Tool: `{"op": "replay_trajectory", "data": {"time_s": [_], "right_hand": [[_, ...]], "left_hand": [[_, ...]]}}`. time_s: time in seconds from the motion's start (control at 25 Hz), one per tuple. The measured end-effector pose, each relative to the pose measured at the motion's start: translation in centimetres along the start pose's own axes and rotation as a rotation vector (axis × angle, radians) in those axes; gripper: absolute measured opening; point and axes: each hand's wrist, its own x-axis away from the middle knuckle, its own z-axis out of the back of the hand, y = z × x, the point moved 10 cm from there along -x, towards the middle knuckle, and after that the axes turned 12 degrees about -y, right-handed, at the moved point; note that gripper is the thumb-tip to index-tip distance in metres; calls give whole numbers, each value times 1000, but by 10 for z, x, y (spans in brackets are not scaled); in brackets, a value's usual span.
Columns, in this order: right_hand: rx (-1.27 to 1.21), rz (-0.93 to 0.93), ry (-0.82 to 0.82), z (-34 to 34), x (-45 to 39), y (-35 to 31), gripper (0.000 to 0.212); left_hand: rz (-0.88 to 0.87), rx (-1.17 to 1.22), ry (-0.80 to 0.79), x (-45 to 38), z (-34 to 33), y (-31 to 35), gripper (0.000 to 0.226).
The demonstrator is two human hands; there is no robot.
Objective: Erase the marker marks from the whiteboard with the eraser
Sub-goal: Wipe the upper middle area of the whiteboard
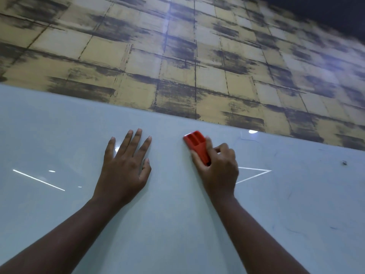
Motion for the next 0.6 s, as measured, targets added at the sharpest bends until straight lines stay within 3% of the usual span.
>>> {"op": "replay_trajectory", "data": {"time_s": [0.2,0.36,0.6], "right_hand": [[27,-296,-14,7,-14,75,66],[22,-427,-51,-1,-8,46,68],[-137,8,-204,-29,-7,-99,74]], "left_hand": [[5,-4,-17,0,-3,3,66],[10,-17,-25,1,-2,6,67],[23,-17,-20,-2,-1,6,67]]}}
